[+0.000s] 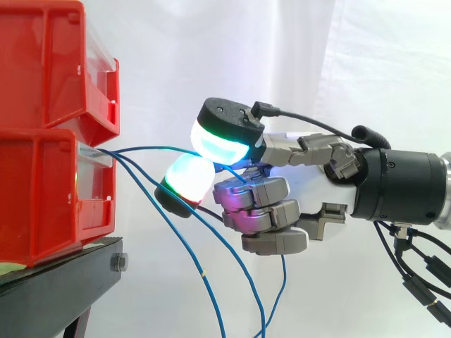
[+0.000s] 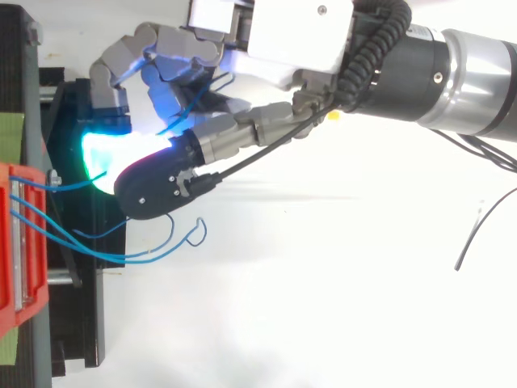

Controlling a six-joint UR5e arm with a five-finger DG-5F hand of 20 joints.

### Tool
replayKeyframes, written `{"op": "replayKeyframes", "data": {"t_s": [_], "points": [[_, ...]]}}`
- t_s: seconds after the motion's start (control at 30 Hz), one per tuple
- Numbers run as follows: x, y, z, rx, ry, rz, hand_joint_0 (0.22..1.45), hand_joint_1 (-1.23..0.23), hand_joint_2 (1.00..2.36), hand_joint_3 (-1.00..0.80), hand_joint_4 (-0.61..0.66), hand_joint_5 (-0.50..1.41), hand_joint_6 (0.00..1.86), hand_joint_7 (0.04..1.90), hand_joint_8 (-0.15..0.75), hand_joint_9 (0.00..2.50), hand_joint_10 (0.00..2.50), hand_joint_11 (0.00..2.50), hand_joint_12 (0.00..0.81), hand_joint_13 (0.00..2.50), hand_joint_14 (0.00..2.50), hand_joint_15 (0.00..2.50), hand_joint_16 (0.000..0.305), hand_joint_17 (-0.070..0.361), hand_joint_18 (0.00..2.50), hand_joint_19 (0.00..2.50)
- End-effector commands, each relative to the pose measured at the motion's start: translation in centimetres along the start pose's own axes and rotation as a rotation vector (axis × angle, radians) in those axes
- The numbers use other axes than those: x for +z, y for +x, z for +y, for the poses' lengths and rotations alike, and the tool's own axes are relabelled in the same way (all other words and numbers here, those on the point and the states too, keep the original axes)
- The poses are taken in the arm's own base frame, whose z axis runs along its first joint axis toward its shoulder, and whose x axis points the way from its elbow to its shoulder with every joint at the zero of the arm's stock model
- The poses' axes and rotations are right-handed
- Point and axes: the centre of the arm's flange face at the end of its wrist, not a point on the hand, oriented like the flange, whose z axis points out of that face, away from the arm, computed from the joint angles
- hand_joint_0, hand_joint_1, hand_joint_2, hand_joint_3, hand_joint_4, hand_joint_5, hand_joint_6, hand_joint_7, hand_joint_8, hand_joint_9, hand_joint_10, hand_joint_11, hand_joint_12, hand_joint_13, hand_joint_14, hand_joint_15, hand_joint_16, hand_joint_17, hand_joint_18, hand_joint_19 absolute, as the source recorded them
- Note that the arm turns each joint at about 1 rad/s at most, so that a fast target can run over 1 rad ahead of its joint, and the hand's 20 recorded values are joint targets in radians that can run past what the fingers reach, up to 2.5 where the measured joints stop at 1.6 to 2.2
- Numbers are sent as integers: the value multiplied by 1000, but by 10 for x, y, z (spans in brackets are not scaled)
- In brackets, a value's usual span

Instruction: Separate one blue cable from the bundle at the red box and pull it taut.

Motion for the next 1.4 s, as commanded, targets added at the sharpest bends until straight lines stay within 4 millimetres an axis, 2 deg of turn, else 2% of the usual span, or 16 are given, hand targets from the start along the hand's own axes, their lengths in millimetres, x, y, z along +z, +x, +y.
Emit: {"op": "replayKeyframes", "data": {"t_s": [0.0, 0.23, 0.53, 0.77, 0.97, 1.1, 1.37], "points": [[0, 0, 0, 0, 0, 1, 643, -689, 1018, -234, 149, -159, 916, 1022, 317, 579, 2373, 1179, 352, 787, 2500, 1344, 34, 76, 1427, 1821], [0, 0, 0, -2, -1, 0, 653, -752, 1021, -135, 114, -156, 927, 1051, 318, 573, 2391, 1163, 356, 783, 2500, 1350, 34, 77, 1425, 1809], [0, -1, 0, 1, -1, 5, 669, -746, 1021, -147, 90, -157, 933, 1062, 311, 568, 2385, 1149, 348, 776, 2500, 1316, 33, 75, 1407, 1791], [-2, -7, 18, -26, -14, 9, 673, -727, 1022, -132, 92, -159, 939, 1061, 310, 571, 2386, 1162, 346, 779, 2500, 1327, 33, 74, 1400, 1788], [-24, -11, 35, -107, 122, 95, 679, -715, 1023, -110, 80, -159, 944, 1099, 308, 572, 2381, 1162, 351, 780, 2500, 1335, 33, 73, 1385, 1782], [-32, -10, 44, -142, 151, 111, 680, -712, 1022, -113, 86, -160, 946, 1101, 308, 572, 2372, 1151, 350, 780, 2500, 1325, 33, 74, 1379, 1787], [-61, -11, 42, -179, 192, 79, 679, -707, 1022, -108, 87, -159, 948, 1083, 309, 574, 2365, 1152, 351, 778, 2500, 1316, 33, 74, 1373, 1794]]}}
